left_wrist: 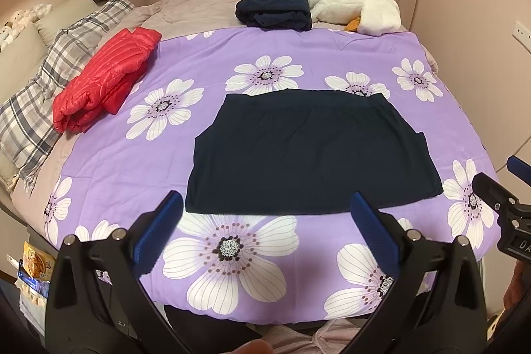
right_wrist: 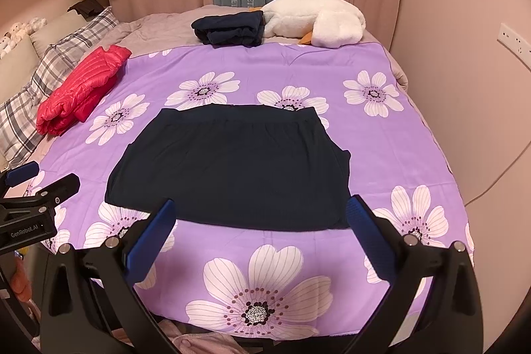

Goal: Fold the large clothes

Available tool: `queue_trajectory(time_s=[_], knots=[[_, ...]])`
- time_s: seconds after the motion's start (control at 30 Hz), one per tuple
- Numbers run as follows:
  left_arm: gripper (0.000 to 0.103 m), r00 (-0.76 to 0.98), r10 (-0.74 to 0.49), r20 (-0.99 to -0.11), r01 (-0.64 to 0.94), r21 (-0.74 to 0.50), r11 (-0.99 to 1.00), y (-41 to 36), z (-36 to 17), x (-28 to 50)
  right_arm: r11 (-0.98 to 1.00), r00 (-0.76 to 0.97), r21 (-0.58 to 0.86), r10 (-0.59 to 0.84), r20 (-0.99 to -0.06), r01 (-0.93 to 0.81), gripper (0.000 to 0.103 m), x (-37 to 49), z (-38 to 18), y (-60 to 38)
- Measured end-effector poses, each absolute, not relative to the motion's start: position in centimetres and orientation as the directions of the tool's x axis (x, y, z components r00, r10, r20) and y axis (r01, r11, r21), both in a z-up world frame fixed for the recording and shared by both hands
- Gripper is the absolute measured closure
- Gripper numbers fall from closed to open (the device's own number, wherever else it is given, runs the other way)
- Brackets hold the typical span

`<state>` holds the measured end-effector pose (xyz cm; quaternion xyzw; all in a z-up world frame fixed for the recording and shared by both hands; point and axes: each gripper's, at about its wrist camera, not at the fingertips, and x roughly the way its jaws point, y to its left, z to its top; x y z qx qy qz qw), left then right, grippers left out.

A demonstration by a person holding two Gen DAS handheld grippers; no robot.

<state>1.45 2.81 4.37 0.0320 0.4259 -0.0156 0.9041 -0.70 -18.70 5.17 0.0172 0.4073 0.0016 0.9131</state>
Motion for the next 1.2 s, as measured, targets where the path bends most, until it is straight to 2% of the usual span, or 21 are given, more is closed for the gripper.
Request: queue_trajectory(time_s=[1.2], knots=[[0.002, 0.636, 0.003, -0.772, 0.049, 0.044, 0.998, 3.02, 4.75, 1.39, 0.999, 0.666, 0.033, 0.016, -0.746, 0.012, 0.001, -0.92, 4.84, -18.66]])
